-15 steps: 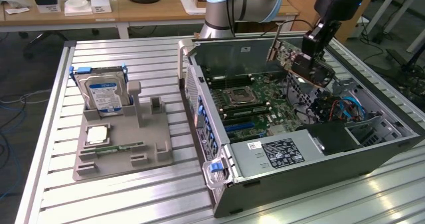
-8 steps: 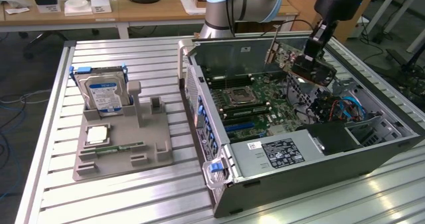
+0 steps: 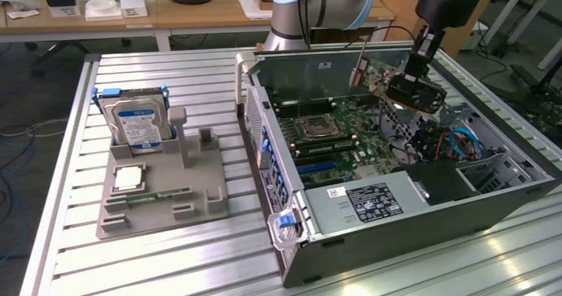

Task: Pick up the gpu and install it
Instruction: 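Insert the gpu into the slot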

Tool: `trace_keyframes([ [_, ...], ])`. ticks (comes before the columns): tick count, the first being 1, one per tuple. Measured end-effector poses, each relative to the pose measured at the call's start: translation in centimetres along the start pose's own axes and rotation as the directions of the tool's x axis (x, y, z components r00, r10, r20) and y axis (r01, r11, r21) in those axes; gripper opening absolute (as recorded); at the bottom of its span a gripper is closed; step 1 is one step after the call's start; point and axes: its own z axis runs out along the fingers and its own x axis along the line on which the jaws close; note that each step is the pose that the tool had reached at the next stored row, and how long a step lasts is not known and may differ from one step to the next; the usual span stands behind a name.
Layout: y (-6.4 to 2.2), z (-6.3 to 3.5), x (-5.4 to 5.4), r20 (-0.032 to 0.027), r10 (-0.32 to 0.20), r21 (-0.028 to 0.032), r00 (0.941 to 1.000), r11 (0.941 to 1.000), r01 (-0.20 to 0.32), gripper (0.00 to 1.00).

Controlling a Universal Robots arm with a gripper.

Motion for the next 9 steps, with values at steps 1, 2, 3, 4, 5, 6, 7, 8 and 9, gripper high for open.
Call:
trace_keyframes([
  [1, 0.0, 0.0, 0.01, -0.0016, -0.006, 0.0022, 1.0, 1.0, 0.006, 0.27],
  [2, 0.01, 0.0, 0.01, -0.0028, -0.012, 0.0039, 0.9999, 0.9999, 0.012, 0.27],
  [3, 0.01, 0.0, 0.02, -0.0037, -0.02, 0.0054, 0.9998, 0.9998, 0.02, 0.27],
  [4, 0.01, 0.0, 0.03, -0.0041, -0.031, 0.0063, 0.9995, 0.9995, 0.031, 0.27],
  [5, 0.03, 0.0, 0.03, -0.0044, -0.043, 0.0072, 0.9991, 0.999, 0.043, 0.27],
  [6, 0.03, 0.01, 0.04, -0.0047, -0.056, 0.0083, 0.9984, 0.9984, 0.056, 0.27],
  [7, 0.03, 0.01, 0.04, -0.005, -0.071, 0.0093, 0.9975, 0.9975, 0.071, 0.27],
  [8, 0.04, 0.02, 0.04, -0.0053, -0.085, 0.0104, 0.9964, 0.9963, 0.085, 0.27],
  [9, 0.04, 0.02, 0.05, -0.0057, -0.099, 0.0115, 0.9951, 0.995, 0.099, 0.27],
])
